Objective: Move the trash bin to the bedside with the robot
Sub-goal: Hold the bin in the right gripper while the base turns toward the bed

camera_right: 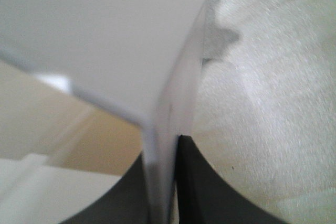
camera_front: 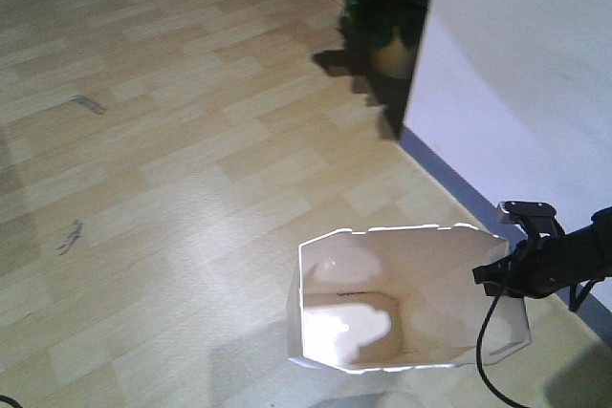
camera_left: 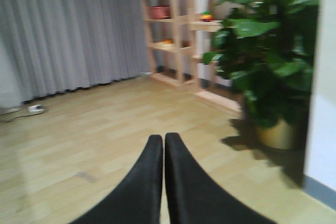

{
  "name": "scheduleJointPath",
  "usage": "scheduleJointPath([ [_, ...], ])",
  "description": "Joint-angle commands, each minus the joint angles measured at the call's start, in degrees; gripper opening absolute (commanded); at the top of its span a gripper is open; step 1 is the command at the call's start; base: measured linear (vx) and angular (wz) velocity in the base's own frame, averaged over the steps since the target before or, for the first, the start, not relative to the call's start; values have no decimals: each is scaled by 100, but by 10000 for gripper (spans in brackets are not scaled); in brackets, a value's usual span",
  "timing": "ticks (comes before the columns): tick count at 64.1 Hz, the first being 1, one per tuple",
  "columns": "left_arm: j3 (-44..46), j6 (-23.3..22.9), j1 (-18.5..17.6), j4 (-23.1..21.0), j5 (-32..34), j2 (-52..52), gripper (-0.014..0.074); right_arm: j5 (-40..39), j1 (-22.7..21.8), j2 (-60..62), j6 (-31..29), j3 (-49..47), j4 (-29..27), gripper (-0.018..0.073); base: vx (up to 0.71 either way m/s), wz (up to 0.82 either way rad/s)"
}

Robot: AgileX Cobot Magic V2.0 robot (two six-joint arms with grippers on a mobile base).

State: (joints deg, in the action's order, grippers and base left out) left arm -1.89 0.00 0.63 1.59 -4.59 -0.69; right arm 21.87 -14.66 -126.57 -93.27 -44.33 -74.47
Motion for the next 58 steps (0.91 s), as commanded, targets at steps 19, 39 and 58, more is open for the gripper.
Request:
scheduleJointPath([
  [19, -67, -79, -35, -54, 428, -87, -6, 1078, -19, 392, 47, -78, -271, -2, 14, 67],
  [39, -67, -79, -35, -54, 428, -87, -6, 1078, -19, 392, 47, -78, -271, -2, 14, 59],
  [58, -67, -79, -35, -54, 428, -87, -6, 1078, -19, 392, 47, -78, -271, -2, 14, 33],
])
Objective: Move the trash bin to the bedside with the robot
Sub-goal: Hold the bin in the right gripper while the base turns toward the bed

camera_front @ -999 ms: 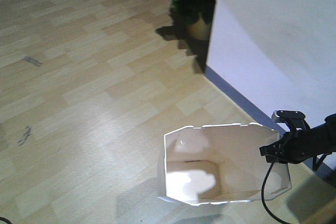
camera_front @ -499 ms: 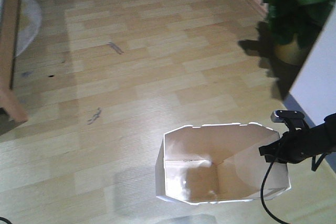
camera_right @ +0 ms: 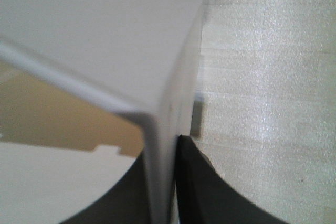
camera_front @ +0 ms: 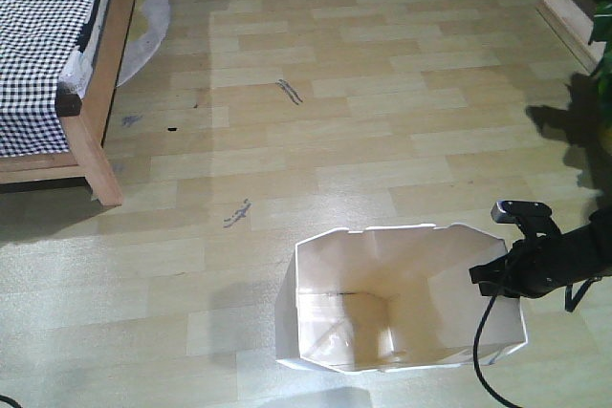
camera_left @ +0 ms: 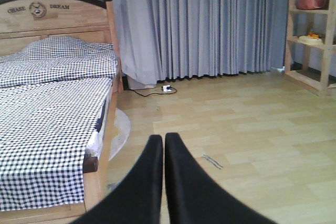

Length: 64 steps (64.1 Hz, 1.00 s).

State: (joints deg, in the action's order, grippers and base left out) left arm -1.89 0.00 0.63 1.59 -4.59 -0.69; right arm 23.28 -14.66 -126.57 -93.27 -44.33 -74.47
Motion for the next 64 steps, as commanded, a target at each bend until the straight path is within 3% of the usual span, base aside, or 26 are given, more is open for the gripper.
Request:
scheduleJointPath([
  [1, -67, -79, -35, -54, 428, -87, -6, 936, -19, 392, 47, -78, -271, -2, 16, 14],
  [64, -67, -79, -35, -54, 428, -87, -6, 936, -19, 392, 47, -78, -271, -2, 26, -3],
])
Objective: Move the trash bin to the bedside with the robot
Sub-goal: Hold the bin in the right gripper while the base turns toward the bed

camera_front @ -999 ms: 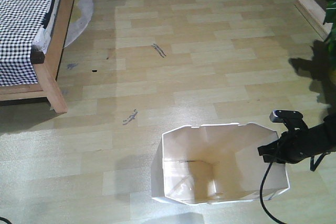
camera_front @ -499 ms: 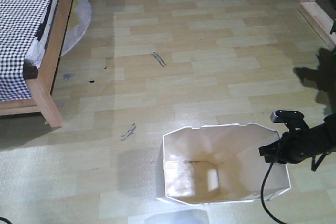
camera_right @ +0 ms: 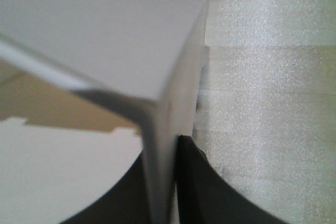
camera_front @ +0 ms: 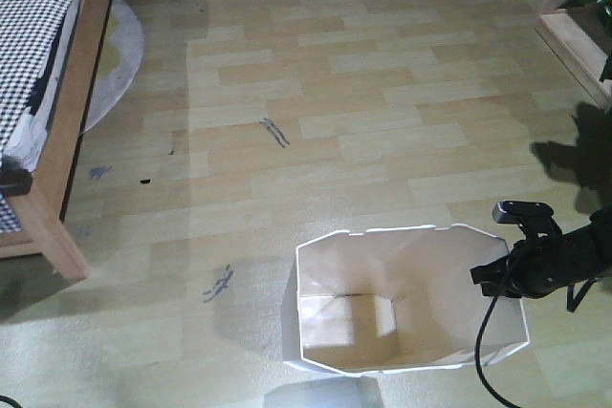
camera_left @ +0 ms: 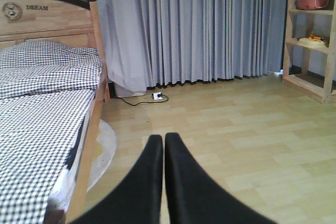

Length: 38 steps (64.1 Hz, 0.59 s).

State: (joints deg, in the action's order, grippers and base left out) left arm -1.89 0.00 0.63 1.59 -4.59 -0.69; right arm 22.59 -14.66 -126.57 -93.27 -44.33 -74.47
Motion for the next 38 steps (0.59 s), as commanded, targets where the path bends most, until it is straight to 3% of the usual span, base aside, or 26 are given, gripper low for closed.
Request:
scheduleJointPath([
  [1, -67, -79, -35, -54, 428, -87, -6, 1006, -19, 392, 47, -78, -271, -2, 33, -8],
  [38, -67, -79, -35, -54, 428, -87, -6, 1006, -19, 392, 47, -78, -271, -2, 34, 5],
])
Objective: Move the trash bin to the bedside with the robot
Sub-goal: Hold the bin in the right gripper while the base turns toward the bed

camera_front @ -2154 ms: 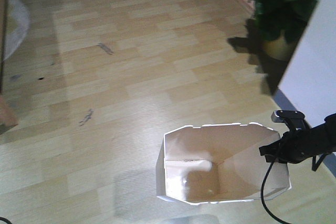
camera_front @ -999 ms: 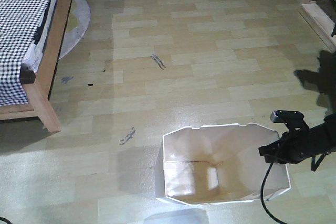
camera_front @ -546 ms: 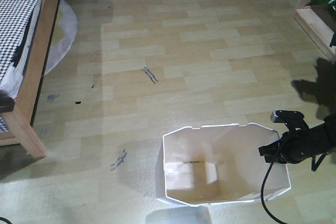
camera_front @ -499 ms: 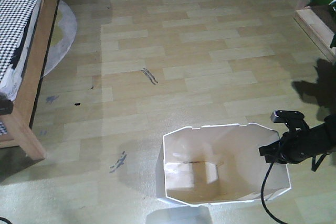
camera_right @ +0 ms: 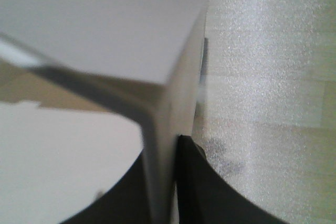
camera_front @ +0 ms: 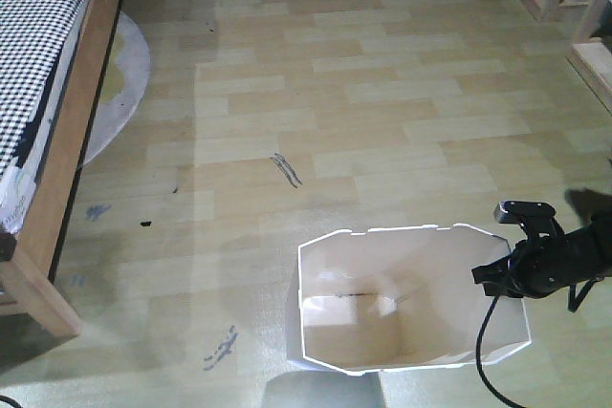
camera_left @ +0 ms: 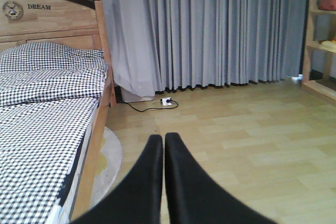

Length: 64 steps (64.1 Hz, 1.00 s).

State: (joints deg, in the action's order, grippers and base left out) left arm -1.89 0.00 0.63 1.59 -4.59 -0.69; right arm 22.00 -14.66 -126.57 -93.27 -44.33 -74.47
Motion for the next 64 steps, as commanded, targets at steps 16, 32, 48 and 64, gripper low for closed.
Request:
scheduleJointPath([
  [16, -67, -79, -35, -54, 428, -87, -6, 1065, -19, 392, 47, -78, -271, -2, 34, 11],
  [32, -67, -79, -35, -54, 428, -87, -6, 1065, -19, 392, 47, -78, -271, -2, 34, 10],
  [48, -67, -79, -35, -54, 428, -87, -6, 1065, -19, 392, 47, -78, -266, -2, 35, 4],
  [64, -67, -79, -35, -54, 428, -87, -6, 1065, -19, 392, 47, -78, -266, -2, 37, 3],
])
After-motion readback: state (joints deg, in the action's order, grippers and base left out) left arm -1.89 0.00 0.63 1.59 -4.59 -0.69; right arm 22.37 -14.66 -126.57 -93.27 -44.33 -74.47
